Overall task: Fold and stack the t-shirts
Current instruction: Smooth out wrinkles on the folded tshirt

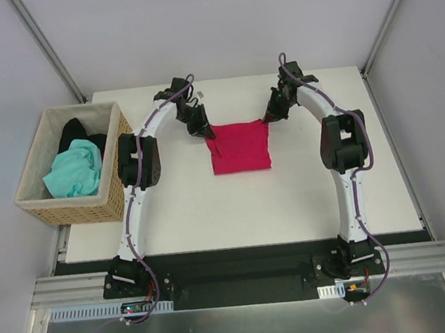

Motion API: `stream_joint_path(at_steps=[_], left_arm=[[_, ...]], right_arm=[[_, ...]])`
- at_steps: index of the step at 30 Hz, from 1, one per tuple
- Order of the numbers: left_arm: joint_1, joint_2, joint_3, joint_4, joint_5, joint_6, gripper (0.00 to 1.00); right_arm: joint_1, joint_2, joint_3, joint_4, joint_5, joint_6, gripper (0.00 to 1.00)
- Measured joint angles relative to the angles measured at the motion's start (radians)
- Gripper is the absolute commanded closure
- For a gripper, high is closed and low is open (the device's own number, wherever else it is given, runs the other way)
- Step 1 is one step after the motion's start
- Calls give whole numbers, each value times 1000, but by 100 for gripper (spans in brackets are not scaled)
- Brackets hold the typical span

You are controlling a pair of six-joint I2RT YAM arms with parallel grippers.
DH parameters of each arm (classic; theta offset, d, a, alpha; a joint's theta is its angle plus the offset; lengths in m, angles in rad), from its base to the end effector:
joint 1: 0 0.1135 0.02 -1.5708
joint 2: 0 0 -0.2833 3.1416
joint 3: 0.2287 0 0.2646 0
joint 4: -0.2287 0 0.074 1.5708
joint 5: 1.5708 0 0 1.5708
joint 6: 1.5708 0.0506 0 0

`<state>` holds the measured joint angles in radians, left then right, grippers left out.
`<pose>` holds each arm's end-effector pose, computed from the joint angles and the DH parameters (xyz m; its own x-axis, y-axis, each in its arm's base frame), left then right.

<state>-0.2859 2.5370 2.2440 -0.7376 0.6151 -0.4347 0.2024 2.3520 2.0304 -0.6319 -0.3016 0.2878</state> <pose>0.5448 -0.1906 0.1586 -0.9632 -0.0754 -0.2581 0.1207 0.7366 -0.6655 0.5394 0.1260 0.1904 -0.8682 0.0985 -0.4863 -0.1188 0.9103 0.3966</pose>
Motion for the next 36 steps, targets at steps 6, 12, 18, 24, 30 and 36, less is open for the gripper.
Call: stream_joint_path(at_steps=[6,12,18,24,30,36], left_arm=[[0,-14,-2,0,-18,0,100],[9,-26,-3,0,-23,-1,100],[13,-29,-3,0,-26,-5,100],[13,-30,-5,0,-35,-15,100],[13,-32,-11,0,-40,-24,83],[25,-32,-24,0,-38,-30,72]], right_arm=[[-5,8,22,-6,-7,2,99],[-9,34,57,-7,-18,2,99],[-11,47,59,-8,-23,3,99],[-13,49,59,-8,-29,3,99],[-16,70,89,-9,-40,7,68],[-28,75,96,-13,-39,3,66]])
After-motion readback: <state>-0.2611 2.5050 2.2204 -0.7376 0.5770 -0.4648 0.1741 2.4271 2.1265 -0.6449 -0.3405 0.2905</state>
